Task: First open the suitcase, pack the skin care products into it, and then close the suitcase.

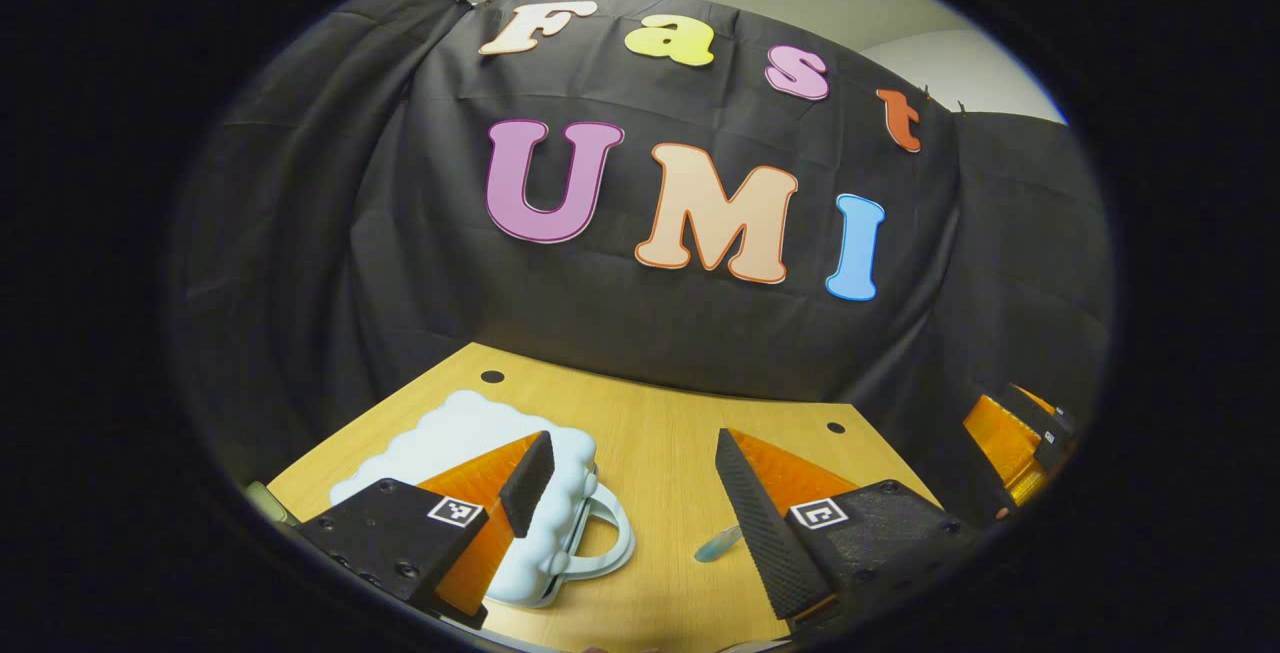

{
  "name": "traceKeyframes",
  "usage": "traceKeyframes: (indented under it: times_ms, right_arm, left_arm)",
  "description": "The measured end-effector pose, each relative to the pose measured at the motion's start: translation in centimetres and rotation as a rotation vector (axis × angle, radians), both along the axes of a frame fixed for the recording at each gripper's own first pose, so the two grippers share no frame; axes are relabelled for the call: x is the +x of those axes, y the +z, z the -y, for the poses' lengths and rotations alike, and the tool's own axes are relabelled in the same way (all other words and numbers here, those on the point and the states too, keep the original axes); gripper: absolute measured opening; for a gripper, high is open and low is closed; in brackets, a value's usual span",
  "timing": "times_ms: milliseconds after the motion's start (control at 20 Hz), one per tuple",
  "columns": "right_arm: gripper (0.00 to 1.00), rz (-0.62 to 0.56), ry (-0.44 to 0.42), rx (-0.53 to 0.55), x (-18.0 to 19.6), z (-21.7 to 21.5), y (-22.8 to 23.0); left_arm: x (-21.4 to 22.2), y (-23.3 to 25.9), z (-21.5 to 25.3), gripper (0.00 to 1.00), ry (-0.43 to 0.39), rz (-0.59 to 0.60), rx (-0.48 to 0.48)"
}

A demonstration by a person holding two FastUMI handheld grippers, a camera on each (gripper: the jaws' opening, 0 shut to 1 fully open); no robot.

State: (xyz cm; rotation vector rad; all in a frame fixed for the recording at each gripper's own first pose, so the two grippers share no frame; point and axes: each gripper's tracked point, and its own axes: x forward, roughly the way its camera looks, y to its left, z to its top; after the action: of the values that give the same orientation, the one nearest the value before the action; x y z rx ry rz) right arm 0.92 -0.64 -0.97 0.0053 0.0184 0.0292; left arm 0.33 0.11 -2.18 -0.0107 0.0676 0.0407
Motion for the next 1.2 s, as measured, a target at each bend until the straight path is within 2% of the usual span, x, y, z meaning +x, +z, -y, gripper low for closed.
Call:
traceKeyframes:
  times_ms: [350, 650, 800, 950, 1050, 1100, 1200]
  right_arm:
    - [0.99, -0.038, -0.022, 0.003, -0.6, 1.0, -1.7]
    - [0.99, -0.069, -0.060, 0.027, -1.4, 2.2, -3.2]
    - [0.99, -0.079, -0.075, 0.031, -1.8, 2.7, -3.7]
    - [0.99, -0.089, -0.080, 0.041, -2.4, 2.8, -4.1]
    - [0.99, -0.100, -0.069, 0.037, -2.6, 2.5, -4.3]
    - [0.99, -0.105, -0.064, 0.026, -2.7, 2.5, -4.4]
    - [0.99, -0.113, -0.057, -0.010, -3.0, 2.5, -4.3]
  left_arm:
    - [1.3, -3.8, 1.5, 0.95, -0.046, -0.134, -0.014]
    - [3.0, -8.8, 2.1, 0.95, -0.119, -0.352, 0.003]
    - [3.9, -10.6, 1.8, 0.93, -0.125, -0.442, 0.046]
    - [4.9, -12.6, 0.7, 0.96, -0.099, -0.526, 0.083]
    - [5.7, -14.3, 0.3, 0.96, -0.092, -0.588, 0.055]
    - [6.0, -15.0, 0.3, 0.93, -0.082, -0.623, 0.033]
    - [6.4, -16.3, -0.2, 0.95, -0.067, -0.689, 0.002]
